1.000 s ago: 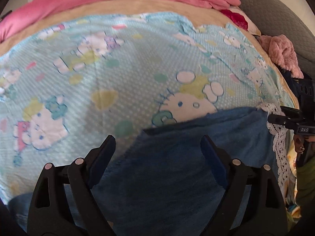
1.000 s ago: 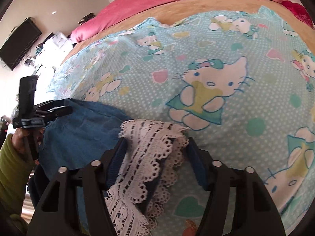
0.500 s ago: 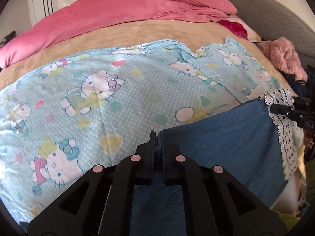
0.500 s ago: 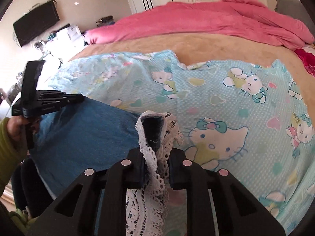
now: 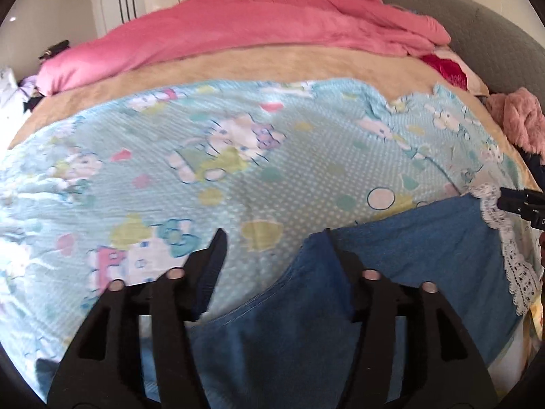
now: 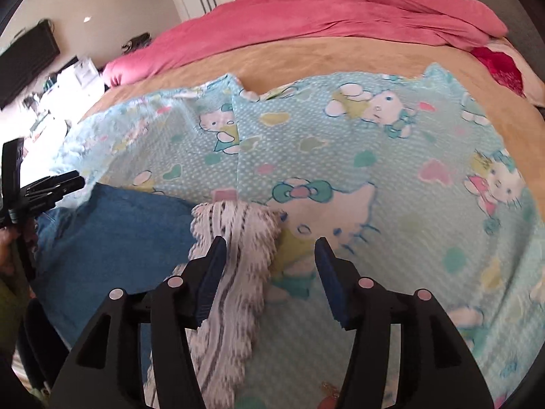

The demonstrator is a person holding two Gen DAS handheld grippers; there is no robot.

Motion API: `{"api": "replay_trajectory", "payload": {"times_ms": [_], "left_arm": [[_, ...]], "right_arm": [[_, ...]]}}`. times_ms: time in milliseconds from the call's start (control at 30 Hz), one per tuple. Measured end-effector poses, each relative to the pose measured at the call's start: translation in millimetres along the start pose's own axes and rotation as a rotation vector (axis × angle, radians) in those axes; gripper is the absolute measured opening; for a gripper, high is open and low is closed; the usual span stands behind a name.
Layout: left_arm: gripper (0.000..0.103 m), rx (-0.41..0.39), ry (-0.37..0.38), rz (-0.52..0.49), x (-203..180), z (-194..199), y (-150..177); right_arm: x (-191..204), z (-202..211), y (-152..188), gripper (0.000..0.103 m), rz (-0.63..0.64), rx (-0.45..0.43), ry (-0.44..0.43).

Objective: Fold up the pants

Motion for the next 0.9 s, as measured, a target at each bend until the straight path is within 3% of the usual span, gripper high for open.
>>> {"api": "replay_trajectory", "payload": {"times_ms": [67,167,300,433,567,633,700,767,900], "left_arm": [[0.073,-0.03,-0.018,-0.005,2,21,5],[0.08,-0.062,-0.044,-0.02,2,45,19],[0.083,-0.07,-0.047,-0.021,0,66,50],[0.084,-0.026,-0.056,0.003,1,73,85],[0.086,0.057,-0.079,0.059,9,62,117],[0.086,0.117,-0.122,0.06,9,52,128],[0.086,0.134,-0.137,0.057,9,46,134],[0.086,0.131,-0.129,0.07,12,48,134],[0.086,0.129,-0.099,0.11,19,50,138]], "right_arm": [[-1,13,13,0.053,-0.028,-0.005,-0.029],[-2,28,41,0.053,-0.084,0.008,-0.093],[5,44,78,0.053,-0.139,0.041,-0.171],[14,48,98,0.053,-0.184,0.069,-0.245],[23,35,103,0.054,-0.183,0.104,-0.218],[32,30,104,0.044,-0.146,0.118,-0.213],[43,27,104,0.015,-0.083,0.134,-0.187],[48,32,104,0.012,-0.066,0.134,-0.191],[51,49,110,0.011,0.018,0.145,-0.084]]}}
Point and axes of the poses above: each gripper's, at about its wrist camera, not at the fingertips, and z roughly against the way its jaws point, x to its left, y to its underside, the point moved 3 cm from there along -z, roughly the way its jaws point, and after that the axes turned 4 degrees about x, right-handed, at the moved point
